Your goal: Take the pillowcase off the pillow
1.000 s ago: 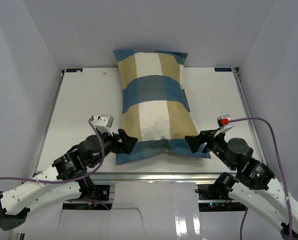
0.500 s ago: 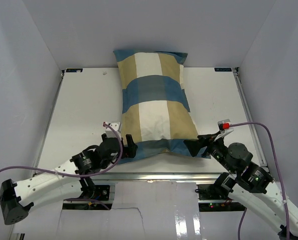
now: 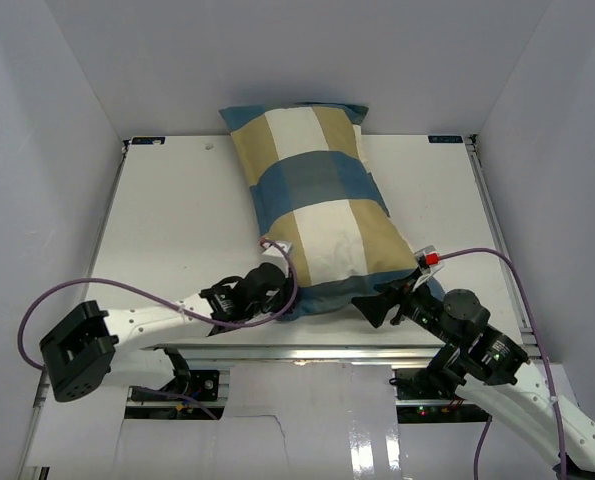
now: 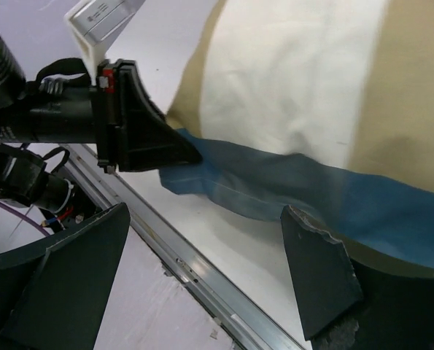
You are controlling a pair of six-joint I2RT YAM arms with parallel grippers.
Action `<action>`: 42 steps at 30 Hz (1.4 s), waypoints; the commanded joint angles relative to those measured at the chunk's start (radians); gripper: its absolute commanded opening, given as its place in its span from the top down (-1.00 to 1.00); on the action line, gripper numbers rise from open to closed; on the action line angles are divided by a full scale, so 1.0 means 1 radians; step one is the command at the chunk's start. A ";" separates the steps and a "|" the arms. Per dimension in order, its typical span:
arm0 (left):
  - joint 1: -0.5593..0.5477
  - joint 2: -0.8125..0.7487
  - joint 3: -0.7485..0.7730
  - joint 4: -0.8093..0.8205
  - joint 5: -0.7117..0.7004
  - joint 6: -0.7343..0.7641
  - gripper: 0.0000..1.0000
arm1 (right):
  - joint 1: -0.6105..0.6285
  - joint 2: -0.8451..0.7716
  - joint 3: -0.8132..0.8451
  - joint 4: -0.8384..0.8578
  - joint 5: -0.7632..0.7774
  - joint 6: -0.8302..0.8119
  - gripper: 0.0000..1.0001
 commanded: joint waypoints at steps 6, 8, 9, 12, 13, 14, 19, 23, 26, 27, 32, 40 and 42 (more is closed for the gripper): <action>-0.084 0.325 0.575 0.072 0.361 0.132 -0.07 | 0.003 0.011 -0.002 0.103 -0.063 -0.011 -0.80; -0.084 0.309 0.612 -0.051 0.170 0.131 -0.56 | 0.004 0.016 0.006 0.096 -0.057 -0.022 -0.81; -0.073 0.284 0.635 -0.087 0.110 0.125 -0.82 | 0.003 0.017 0.007 0.090 -0.052 -0.028 -0.82; -0.029 0.243 0.661 -0.200 0.011 0.105 -0.96 | 0.004 0.011 0.001 0.083 0.014 -0.039 -0.82; 0.011 0.208 0.655 -0.215 0.010 0.099 -0.96 | 0.003 0.008 -0.002 0.082 0.041 -0.040 -0.83; 0.034 0.191 0.648 -0.215 0.023 0.096 -0.96 | 0.003 0.006 -0.005 0.085 0.058 -0.040 -0.83; 0.295 0.169 0.608 -0.180 0.131 0.089 -0.96 | 0.003 0.031 -0.022 0.096 0.194 -0.040 -0.85; 0.497 0.242 0.599 -0.097 0.283 0.088 -0.96 | 0.003 0.103 -0.037 0.085 0.258 -0.037 -0.86; 0.605 0.325 0.608 -0.013 0.392 0.089 -0.96 | 0.003 0.132 -0.040 0.079 0.272 -0.037 -0.87; 0.643 0.353 0.617 0.021 0.427 0.091 -0.96 | 0.003 0.146 -0.040 0.079 0.279 -0.037 -0.87; 0.732 0.529 0.672 0.177 0.600 0.108 -0.93 | 0.003 0.137 -0.043 0.082 0.272 -0.057 -0.87; 0.769 0.827 0.818 0.243 0.582 0.120 -0.89 | 0.004 0.115 -0.046 0.099 0.221 -0.083 -0.87; 0.769 0.873 0.874 0.259 0.574 0.119 -0.87 | 0.003 0.118 -0.051 0.108 0.194 -0.086 -0.87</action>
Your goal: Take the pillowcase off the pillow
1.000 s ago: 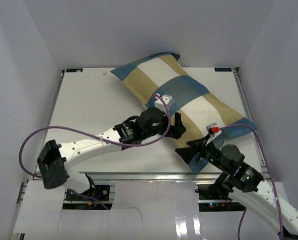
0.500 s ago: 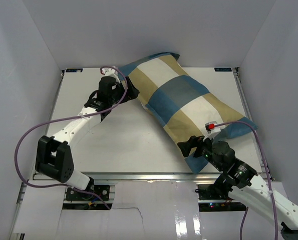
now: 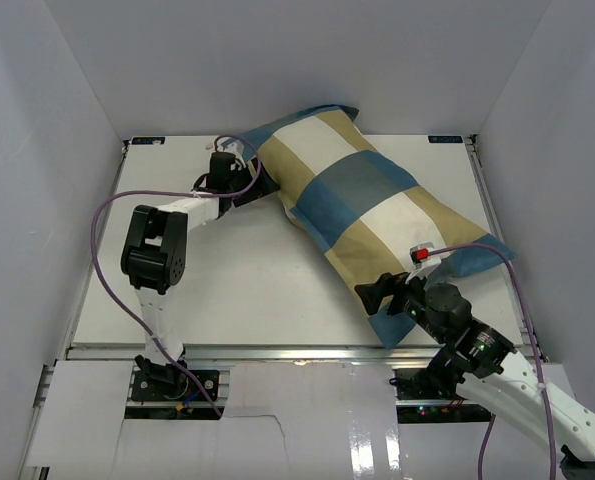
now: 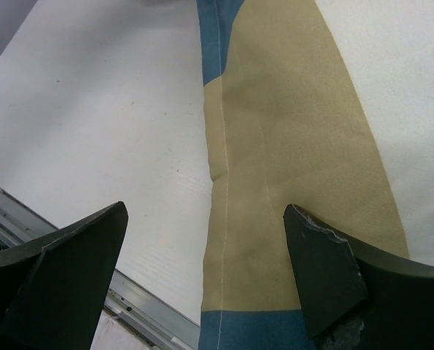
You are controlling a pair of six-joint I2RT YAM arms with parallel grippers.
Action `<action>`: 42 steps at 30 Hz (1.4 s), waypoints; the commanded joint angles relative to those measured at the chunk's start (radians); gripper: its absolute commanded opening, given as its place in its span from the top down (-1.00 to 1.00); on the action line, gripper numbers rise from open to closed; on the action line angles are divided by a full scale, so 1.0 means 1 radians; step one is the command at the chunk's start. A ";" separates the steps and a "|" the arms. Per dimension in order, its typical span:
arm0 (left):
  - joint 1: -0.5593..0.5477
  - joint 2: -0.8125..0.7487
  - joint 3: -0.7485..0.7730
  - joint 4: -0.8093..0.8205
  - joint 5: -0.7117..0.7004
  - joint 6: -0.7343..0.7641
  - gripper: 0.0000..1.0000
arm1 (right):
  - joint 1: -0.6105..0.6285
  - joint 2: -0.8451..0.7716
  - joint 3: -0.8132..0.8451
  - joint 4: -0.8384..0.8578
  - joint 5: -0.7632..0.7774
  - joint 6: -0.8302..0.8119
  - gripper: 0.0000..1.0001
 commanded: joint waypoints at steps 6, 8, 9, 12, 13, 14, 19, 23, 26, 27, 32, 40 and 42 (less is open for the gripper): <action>0.006 0.137 0.163 0.184 0.085 -0.043 -0.62 | 0.002 0.013 -0.063 0.131 -0.100 -0.024 -0.87; 0.007 0.154 0.183 0.192 0.079 -0.080 -0.38 | 0.002 0.039 -0.072 0.146 -0.104 -0.026 -0.87; 0.007 0.155 0.189 0.192 0.075 -0.091 -0.01 | 0.000 0.046 -0.072 0.151 -0.104 -0.027 -0.87; 0.009 0.146 0.188 0.197 0.063 -0.123 0.51 | 0.002 0.071 -0.072 0.168 -0.112 -0.024 -0.87; 0.009 0.140 0.183 0.197 0.056 -0.126 0.68 | 0.002 0.074 -0.070 0.174 -0.118 -0.023 -0.87; 0.010 0.131 0.168 0.198 0.055 -0.124 0.91 | 0.000 0.079 -0.070 0.174 -0.124 -0.023 -0.87; 0.009 -0.014 0.050 0.210 0.012 -0.131 1.00 | 0.002 0.060 -0.075 0.158 -0.130 -0.010 -0.89; 0.009 -0.177 -0.094 0.226 -0.032 -0.126 1.00 | 0.000 0.033 -0.087 0.146 -0.124 -0.004 -0.89; 0.007 -0.277 -0.192 0.249 -0.033 -0.144 1.00 | 0.000 0.031 -0.098 0.146 -0.103 0.009 -0.90; 0.009 -0.286 -0.203 0.262 -0.014 -0.135 1.00 | 0.000 0.033 -0.101 0.149 -0.101 0.011 -0.90; 0.050 -0.164 -0.102 0.252 0.167 -0.173 -0.96 | 0.000 0.051 -0.052 0.108 -0.078 -0.004 -0.90; 0.124 -0.038 -0.120 0.564 0.316 -0.276 -0.82 | 0.000 -0.016 -0.044 0.100 -0.126 -0.029 -0.90; 0.138 0.003 -0.125 0.644 0.334 -0.321 -0.77 | 0.000 -0.018 -0.034 0.094 -0.123 -0.044 -0.89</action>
